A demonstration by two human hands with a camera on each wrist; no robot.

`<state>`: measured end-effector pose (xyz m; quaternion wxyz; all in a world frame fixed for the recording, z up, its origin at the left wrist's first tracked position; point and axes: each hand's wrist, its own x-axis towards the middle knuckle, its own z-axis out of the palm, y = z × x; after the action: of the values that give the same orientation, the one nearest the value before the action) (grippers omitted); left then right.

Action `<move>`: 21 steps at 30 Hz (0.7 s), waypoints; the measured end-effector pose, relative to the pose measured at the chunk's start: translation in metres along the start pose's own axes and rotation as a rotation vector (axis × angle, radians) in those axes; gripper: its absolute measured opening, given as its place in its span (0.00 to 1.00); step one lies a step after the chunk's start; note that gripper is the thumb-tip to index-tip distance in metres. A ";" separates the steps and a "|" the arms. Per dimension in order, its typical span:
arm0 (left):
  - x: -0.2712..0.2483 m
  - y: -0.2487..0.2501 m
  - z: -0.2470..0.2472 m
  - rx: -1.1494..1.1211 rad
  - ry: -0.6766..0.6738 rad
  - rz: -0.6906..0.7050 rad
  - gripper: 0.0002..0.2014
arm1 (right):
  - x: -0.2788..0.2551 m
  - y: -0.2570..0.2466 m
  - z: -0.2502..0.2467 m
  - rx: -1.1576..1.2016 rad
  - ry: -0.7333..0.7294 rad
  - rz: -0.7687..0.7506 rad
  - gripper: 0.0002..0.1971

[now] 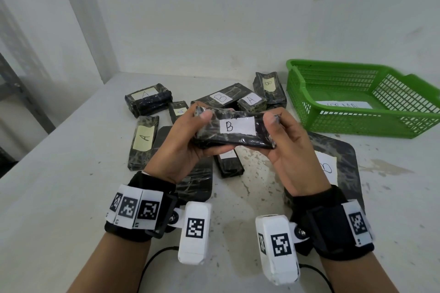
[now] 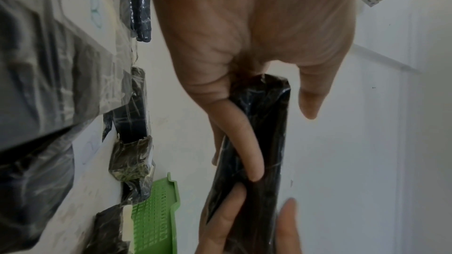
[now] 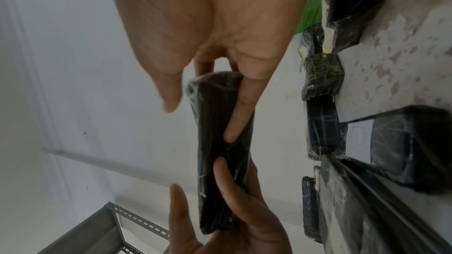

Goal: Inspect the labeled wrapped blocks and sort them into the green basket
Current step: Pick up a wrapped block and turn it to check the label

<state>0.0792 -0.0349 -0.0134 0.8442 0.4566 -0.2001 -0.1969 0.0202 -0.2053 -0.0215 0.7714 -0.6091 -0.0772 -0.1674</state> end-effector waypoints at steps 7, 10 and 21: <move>0.000 -0.003 -0.003 0.057 -0.048 0.051 0.08 | -0.002 0.000 0.000 -0.096 0.019 -0.049 0.15; -0.002 -0.001 -0.002 0.097 -0.084 0.067 0.12 | -0.002 -0.002 0.003 -0.078 0.006 -0.016 0.16; 0.002 -0.005 -0.011 0.186 -0.161 0.157 0.16 | -0.002 -0.006 0.000 -0.005 0.026 0.187 0.27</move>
<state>0.0859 -0.0309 -0.0231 0.7922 0.4987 -0.3197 -0.1466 0.0160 -0.2064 -0.0167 0.7831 -0.6133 -0.0093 -0.1029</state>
